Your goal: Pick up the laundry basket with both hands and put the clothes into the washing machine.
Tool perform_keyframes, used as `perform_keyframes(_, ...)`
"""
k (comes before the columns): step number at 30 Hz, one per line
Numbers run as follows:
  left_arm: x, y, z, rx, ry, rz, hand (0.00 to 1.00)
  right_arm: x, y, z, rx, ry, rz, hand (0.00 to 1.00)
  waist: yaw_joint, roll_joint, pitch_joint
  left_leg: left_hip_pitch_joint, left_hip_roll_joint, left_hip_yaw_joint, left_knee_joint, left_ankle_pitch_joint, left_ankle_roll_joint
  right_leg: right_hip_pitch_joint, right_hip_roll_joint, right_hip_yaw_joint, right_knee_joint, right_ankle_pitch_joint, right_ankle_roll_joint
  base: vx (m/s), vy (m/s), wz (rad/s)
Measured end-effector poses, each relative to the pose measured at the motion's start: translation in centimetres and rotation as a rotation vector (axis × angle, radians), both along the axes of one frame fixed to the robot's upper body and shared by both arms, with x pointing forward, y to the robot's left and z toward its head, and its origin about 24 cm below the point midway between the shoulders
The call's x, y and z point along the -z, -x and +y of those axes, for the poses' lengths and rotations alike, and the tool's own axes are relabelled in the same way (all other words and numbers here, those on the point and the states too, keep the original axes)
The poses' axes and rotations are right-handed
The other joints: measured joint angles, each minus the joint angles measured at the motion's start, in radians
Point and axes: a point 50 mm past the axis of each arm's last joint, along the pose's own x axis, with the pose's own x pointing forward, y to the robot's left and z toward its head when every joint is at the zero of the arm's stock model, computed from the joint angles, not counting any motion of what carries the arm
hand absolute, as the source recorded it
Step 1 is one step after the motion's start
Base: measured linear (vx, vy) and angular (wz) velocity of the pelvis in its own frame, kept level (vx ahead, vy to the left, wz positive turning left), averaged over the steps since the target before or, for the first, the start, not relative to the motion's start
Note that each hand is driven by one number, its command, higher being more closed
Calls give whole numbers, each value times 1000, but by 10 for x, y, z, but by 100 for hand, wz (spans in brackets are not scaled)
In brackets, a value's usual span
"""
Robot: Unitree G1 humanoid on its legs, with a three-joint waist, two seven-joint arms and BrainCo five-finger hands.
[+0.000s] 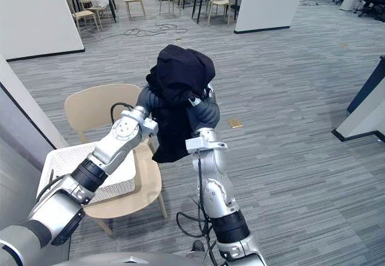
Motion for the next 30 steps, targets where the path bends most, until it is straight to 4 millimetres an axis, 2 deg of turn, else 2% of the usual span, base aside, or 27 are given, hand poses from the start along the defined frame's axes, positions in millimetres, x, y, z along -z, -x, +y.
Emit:
perform_keyframes(2, 0, 0, 9, -25, 36, 2, 100, 22, 8, -7, 16, 13, 95, 0, 4, 0, 0, -1, 2, -1, 0, 3, -4, 0, 3, 0, -1, 0, 0, 0, 0, 0)
perform_keyframes(3, -1, 2, 23, -58, 85, -2, 100, 43, 19, -18, 47, 18, 188, 0, 10, 0, 0, -2, 5, -1, 0, 3, -4, 0, 6, 0, -3, 0, 1, 0, 0, 0)
perform_keyframes(4, -1, 3, 30, -80, 106, -3, 100, 51, 24, -24, 69, 19, 225, 0, 12, 0, 0, -3, 5, -2, 0, 3, -4, 0, 8, 0, -3, 0, 1, 39, -19, 0)
perform_keyframes(6, 3, 8, 74, -216, 183, -11, 100, 78, 42, -56, 188, 37, 339, 0, 14, 0, 0, -2, 9, -3, 0, 3, -5, 0, 13, -1, -3, 0, 3, 35, -14, -1)
perform_keyframes(8, 6, 14, 107, -324, 208, -26, 100, 91, 53, -81, 290, 76, 407, 0, 13, 0, 0, 1, 11, -3, 0, 3, -5, 2, 15, -2, -3, 0, 4, 14, -6, -2)
perform_keyframes(9, 8, 21, 134, -412, 227, -42, 100, 100, 62, -97, 366, 120, 454, 0, 13, 0, 0, 3, 12, -3, 0, 3, -6, 3, 16, -3, -3, -1, 6, 0, 0, 0)
perform_keyframes(11, 13, 42, 176, -576, 269, -75, 100, 111, 77, -118, 453, 153, 525, 0, 14, 0, 0, 10, 13, -5, 0, -1, -10, 9, 17, -5, -3, -3, 7, 0, 0, 0)
perform_keyframes(12, 14, 48, 187, -619, 278, -86, 100, 114, 80, -121, 467, 148, 542, 0, 14, -1, 0, 11, 13, -7, 0, -2, -10, 11, 17, -6, -3, -4, 8, 20, -2, 8)
perform_keyframes(14, 19, 74, 218, -769, 315, -113, 100, 126, 95, -128, 524, 101, 591, 0, 19, -2, 0, 12, 13, -26, 0, -8, -16, 25, 16, -16, -5, -9, 9, 13, 1, 20)
perform_keyframes(16, 23, 94, 234, -867, 338, -131, 100, 143, 105, -130, 558, 50, 660, 0, 28, -9, -6, 10, 13, -35, 0, -11, -12, 39, 14, -35, -10, -16, 3, 4, 1, 24)
perform_keyframes(19, 31, 124, 251, -982, 339, -141, 100, 169, 121, -135, 616, -11, 785, 0, 58, -17, -18, -4, 11, -58, 0, -11, -11, 44, 11, -47, -11, -23, 1, 0, 1, 21)
perform_keyframes(21, 41, 143, 260, -1055, 336, -115, 100, 183, 131, -138, 641, -34, 852, 0, 65, -16, -19, -4, 8, -72, 0, -11, -11, 57, 6, -66, -10, -30, 3, 0, 6, 31)
perform_keyframes(23, 61, 167, 266, -1143, 338, -41, 100, 205, 148, -140, 678, -83, 965, 0, 80, -13, -19, -3, 5, -90, 0, -10, -9, 72, 2, -86, -7, -38, 7, 13, 10, 27)
perform_keyframes(27, 89, 193, 260, -1189, 345, 92, 100, 231, 171, -134, 684, -121, 1113, 0, 103, -14, -17, -4, 3, -108, 0, -10, -9, 82, -4, -108, 0, -47, 6, 8, 3, 18)
perform_keyframes(30, 112, 204, 243, -1156, 357, 219, 100, 247, 187, -122, 660, -152, 1223, 0, 113, -19, -12, -4, 5, -108, 0, -10, -8, 105, -12, -154, 12, -62, 12, 4, 3, 39)
